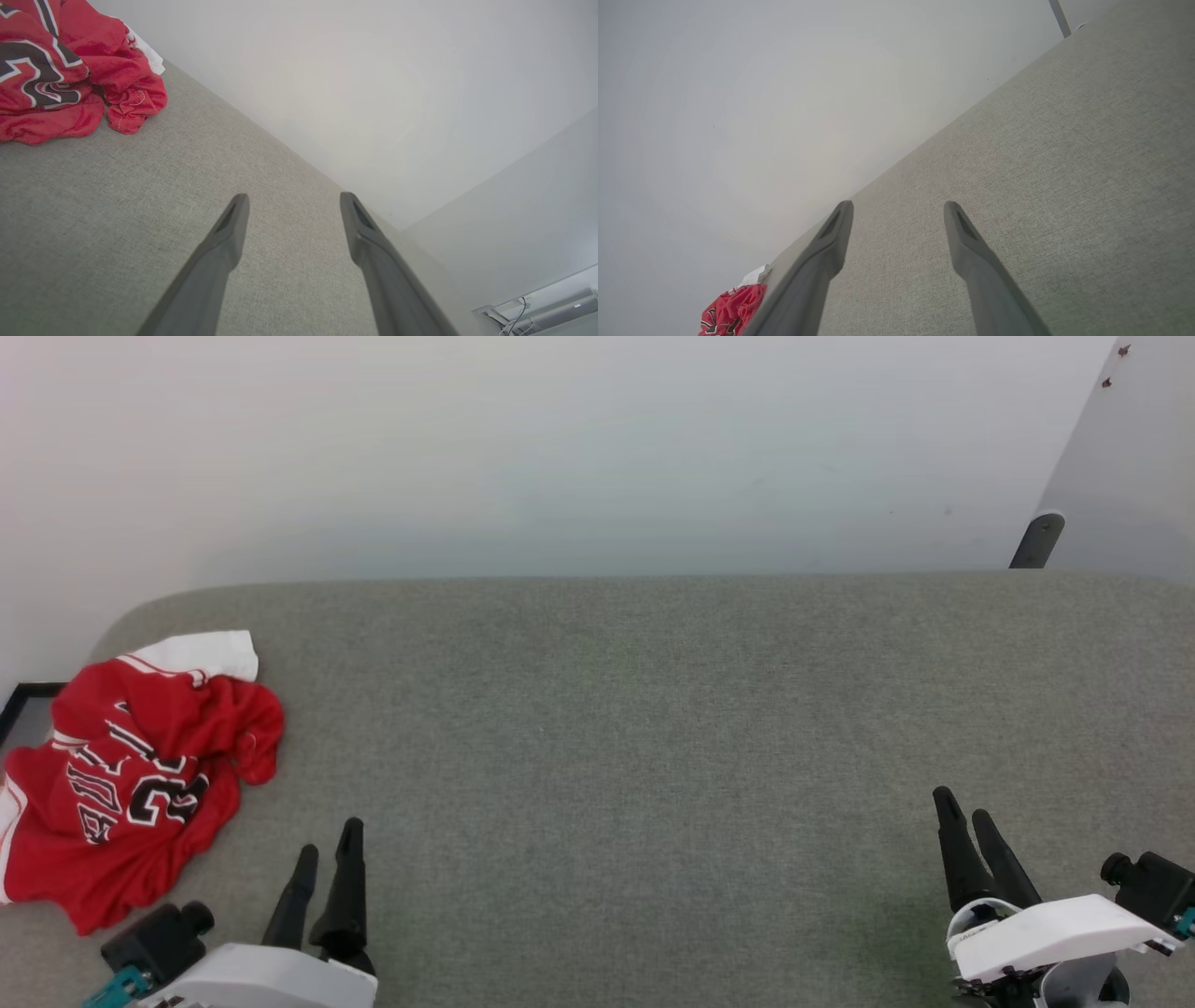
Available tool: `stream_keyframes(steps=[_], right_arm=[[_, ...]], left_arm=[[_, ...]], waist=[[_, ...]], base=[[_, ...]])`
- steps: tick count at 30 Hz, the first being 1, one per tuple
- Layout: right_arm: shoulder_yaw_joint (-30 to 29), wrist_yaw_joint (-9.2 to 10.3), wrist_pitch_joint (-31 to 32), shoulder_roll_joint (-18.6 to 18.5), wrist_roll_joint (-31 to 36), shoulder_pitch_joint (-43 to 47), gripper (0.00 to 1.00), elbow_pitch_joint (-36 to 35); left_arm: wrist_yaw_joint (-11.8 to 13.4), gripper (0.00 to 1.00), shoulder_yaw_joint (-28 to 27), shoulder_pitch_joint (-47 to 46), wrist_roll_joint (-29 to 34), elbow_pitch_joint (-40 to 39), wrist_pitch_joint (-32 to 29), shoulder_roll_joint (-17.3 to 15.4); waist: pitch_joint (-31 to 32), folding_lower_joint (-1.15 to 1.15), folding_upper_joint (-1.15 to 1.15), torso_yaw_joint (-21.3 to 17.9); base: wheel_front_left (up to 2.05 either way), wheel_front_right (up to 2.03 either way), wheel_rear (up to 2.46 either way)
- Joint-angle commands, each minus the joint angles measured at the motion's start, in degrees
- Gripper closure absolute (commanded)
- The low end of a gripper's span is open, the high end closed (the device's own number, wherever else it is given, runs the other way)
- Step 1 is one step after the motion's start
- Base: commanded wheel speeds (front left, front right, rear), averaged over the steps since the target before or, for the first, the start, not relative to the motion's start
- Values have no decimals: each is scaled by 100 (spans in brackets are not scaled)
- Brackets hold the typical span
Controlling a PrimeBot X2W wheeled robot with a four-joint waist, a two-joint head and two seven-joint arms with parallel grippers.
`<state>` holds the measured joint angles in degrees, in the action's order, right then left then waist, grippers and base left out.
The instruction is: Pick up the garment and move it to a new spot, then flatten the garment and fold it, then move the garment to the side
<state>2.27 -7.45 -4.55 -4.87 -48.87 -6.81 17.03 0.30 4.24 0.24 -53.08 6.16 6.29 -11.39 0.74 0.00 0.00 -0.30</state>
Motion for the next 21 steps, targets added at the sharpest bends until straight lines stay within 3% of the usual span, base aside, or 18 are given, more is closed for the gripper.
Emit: stream_keyframes(steps=[1,21], right_arm=[[24,-3,-42,-19,162,-136,0,-74],[41,-4,-222,-23,1419,-134,0,-168]], left_arm=[[13,0,11,-18,189,-104,56,-56],[-119,0,-65,204,1764,-370,358,-62]], waist=[[7,0,0,0],[68,0,0,-23]], base=[[0,0,0],[0,0,0]])
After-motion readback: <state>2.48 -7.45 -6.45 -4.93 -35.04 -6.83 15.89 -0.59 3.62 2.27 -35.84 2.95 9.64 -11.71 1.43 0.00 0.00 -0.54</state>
